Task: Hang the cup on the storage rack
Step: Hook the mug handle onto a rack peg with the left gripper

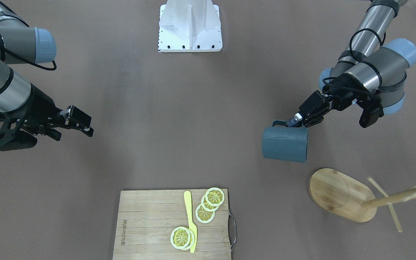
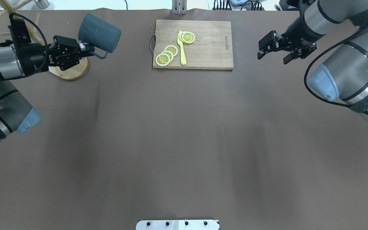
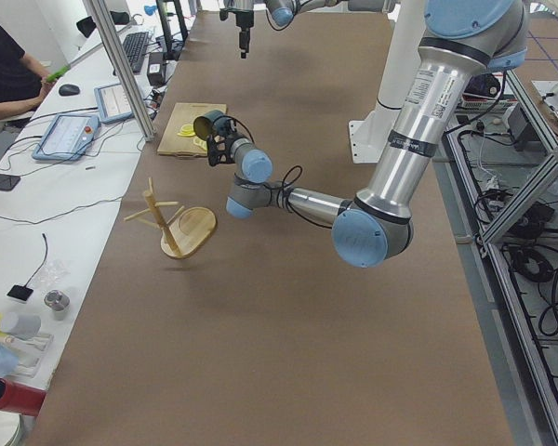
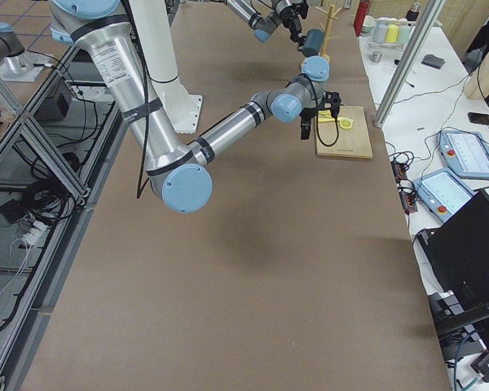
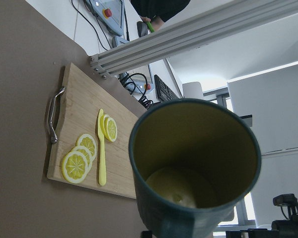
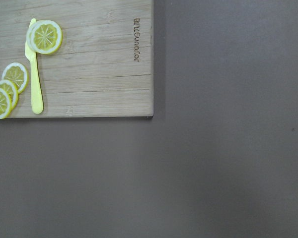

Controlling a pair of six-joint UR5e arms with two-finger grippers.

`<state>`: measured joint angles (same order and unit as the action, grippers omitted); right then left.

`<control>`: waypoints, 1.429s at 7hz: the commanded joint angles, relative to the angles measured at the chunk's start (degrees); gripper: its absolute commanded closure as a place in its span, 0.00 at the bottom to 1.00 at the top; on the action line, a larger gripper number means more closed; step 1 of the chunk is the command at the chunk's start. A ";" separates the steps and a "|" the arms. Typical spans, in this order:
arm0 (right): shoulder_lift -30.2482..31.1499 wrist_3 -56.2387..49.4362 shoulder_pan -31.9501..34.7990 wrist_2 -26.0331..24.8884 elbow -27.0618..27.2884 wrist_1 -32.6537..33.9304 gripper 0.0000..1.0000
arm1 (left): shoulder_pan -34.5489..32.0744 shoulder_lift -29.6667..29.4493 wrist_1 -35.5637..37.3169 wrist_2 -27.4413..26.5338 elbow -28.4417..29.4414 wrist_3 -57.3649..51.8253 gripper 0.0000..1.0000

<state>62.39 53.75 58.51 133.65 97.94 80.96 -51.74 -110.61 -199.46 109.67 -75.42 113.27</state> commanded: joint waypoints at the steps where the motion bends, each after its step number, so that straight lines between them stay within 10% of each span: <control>1: -0.43 0.30 -0.24 -0.58 0.15 -0.01 0.00 | -0.02 3.11 -11.00 -6.80 1.32 15.76 1.00; 10: -1.13 0.21 -1.38 -2.69 0.06 -0.01 0.00 | -0.99 -3.64 -13.77 -29.50 12.12 36.93 1.00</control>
<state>61.26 53.97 57.34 131.27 98.00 80.95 -52.43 -113.48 -213.32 80.89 -64.84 150.13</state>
